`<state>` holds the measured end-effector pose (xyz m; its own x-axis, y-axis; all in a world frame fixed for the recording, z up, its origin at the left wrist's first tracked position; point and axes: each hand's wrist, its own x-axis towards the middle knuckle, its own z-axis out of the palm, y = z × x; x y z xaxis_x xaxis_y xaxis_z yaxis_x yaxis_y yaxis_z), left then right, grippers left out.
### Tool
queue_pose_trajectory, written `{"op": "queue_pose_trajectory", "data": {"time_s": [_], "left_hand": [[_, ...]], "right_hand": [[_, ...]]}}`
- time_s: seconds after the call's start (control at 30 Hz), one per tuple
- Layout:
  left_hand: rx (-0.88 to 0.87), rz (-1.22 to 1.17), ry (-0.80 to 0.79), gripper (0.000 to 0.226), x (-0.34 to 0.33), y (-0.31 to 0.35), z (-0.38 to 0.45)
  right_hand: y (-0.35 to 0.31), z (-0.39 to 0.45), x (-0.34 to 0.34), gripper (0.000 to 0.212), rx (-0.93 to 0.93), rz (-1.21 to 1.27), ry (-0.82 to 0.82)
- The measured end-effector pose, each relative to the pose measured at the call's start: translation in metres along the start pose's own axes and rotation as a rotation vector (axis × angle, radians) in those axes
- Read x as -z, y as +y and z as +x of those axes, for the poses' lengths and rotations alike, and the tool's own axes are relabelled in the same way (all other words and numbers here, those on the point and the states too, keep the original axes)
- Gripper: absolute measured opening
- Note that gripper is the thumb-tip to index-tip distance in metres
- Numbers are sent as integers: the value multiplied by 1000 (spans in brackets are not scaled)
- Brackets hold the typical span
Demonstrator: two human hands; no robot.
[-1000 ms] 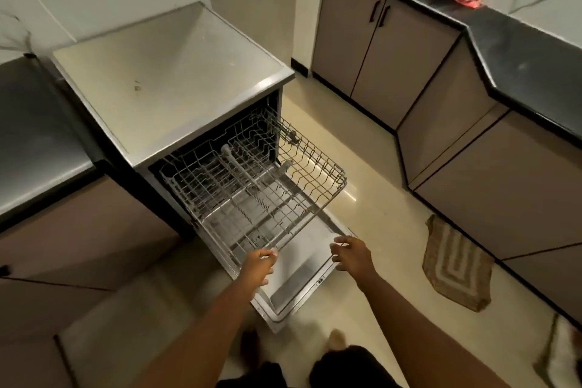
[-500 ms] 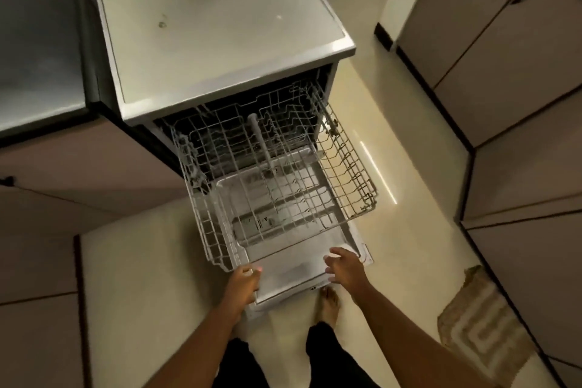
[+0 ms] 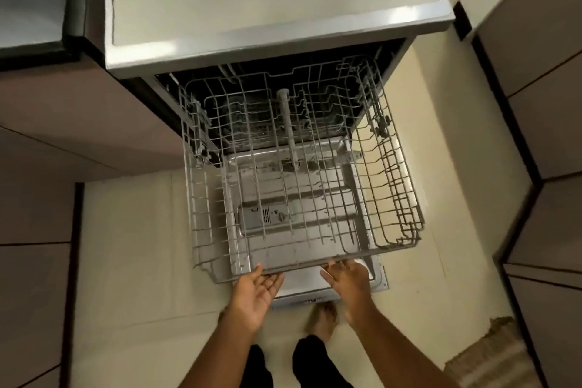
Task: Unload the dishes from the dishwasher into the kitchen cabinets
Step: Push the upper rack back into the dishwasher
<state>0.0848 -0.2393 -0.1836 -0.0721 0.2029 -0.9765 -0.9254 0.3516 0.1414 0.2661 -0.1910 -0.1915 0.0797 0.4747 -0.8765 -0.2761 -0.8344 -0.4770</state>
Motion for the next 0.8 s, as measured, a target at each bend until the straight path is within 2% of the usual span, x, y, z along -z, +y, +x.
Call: {"op": "queue_pose_trajectory", "data": {"time_s": [0.03,0.07,0.1,0.17,0.2,0.4,0.53,0.67,0.73,0.8], "left_hand": [[4,-36,15,13,-2,1,0],[4,-58,27,13,-4,2,0],[0,-74,31,14,-5,2,0],[-10,-100,29,15,-5,4,-1],[-17,-118,25,17,-6,7,1],[-102,-100,-55,19,-29,33,20],[-159,-27,-186,15,-55,60,31],[-294,146,-281,13,-80,102,52],[-414,362,-221,20,-94,117,58],[-644,710,-66,21,-98,119,59]], "right_hand": [[3,2,1,67,17,-2,-10],[6,3,2,74,30,0,-9],[9,4,-1,61,48,-10,18],[11,5,-6,11,94,-55,67],[10,10,-10,6,112,-90,86],[-18,36,-41,14,157,10,23],[-43,61,-55,11,253,-13,-91],[-79,101,-76,20,353,-205,-191],[-94,111,-84,20,458,-415,-142],[-101,108,-84,26,661,-747,-15]]}}
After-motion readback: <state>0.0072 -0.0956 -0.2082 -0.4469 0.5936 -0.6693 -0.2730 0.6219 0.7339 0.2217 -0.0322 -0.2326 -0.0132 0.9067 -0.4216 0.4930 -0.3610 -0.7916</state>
